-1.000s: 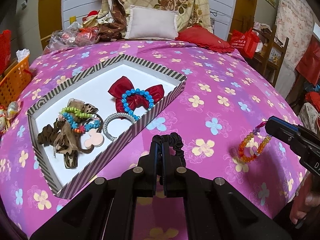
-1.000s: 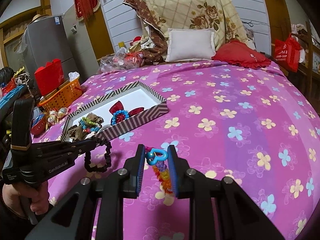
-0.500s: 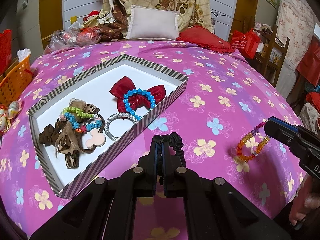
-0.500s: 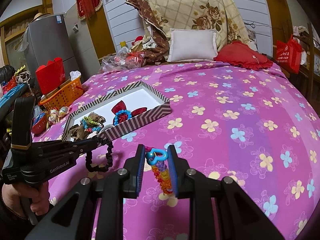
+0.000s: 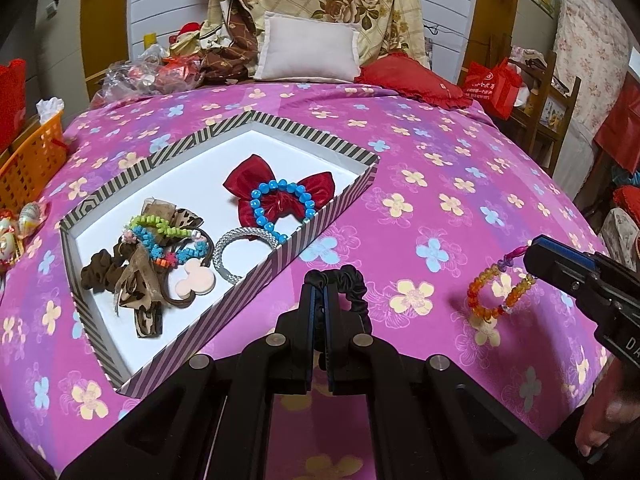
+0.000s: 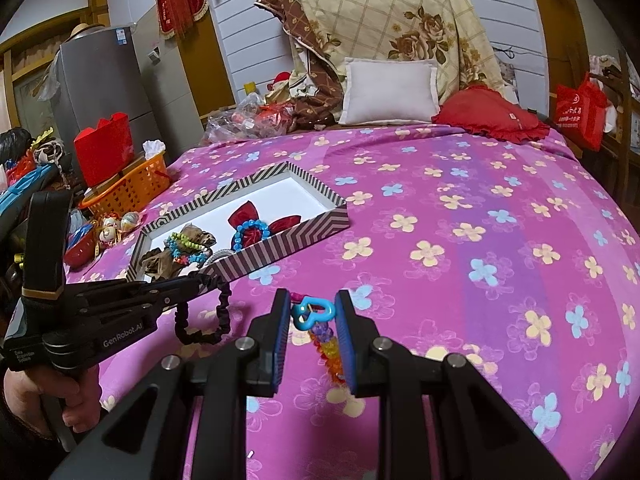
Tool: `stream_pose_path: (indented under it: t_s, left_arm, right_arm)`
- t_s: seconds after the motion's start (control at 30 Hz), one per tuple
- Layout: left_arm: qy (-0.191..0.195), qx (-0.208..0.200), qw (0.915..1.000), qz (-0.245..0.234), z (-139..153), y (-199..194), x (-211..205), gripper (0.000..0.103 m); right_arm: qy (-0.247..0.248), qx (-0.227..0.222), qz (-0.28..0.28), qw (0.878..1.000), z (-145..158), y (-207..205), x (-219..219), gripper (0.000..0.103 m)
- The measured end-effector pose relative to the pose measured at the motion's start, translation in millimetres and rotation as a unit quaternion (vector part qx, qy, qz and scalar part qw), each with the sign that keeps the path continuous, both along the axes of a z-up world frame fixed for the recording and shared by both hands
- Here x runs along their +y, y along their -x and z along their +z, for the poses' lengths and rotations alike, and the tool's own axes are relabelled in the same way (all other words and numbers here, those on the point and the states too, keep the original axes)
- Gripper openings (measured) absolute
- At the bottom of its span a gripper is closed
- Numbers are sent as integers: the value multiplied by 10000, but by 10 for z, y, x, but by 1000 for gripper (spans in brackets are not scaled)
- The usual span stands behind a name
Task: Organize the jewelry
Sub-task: 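Carry the scrunchie and amber bracelet into the white tray with both tools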
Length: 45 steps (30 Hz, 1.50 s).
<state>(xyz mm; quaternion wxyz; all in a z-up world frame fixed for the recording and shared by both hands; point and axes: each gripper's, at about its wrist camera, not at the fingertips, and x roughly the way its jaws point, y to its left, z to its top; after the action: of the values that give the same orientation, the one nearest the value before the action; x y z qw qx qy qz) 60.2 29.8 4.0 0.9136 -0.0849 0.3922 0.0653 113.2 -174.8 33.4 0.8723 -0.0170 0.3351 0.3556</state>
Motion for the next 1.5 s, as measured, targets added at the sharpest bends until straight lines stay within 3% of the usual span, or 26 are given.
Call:
stream_pose_path:
  t_s: [0.9, 1.5]
  left_arm:
    - [-11, -120, 9998, 181, 82, 23, 94, 0]
    - [153, -684, 9952, 676, 588, -285, 681, 0]
  right_arm:
    - [-45, -24, 165, 9999, 47, 4, 215, 23]
    - [-427, -369, 431, 9975, 637, -692, 762, 23]
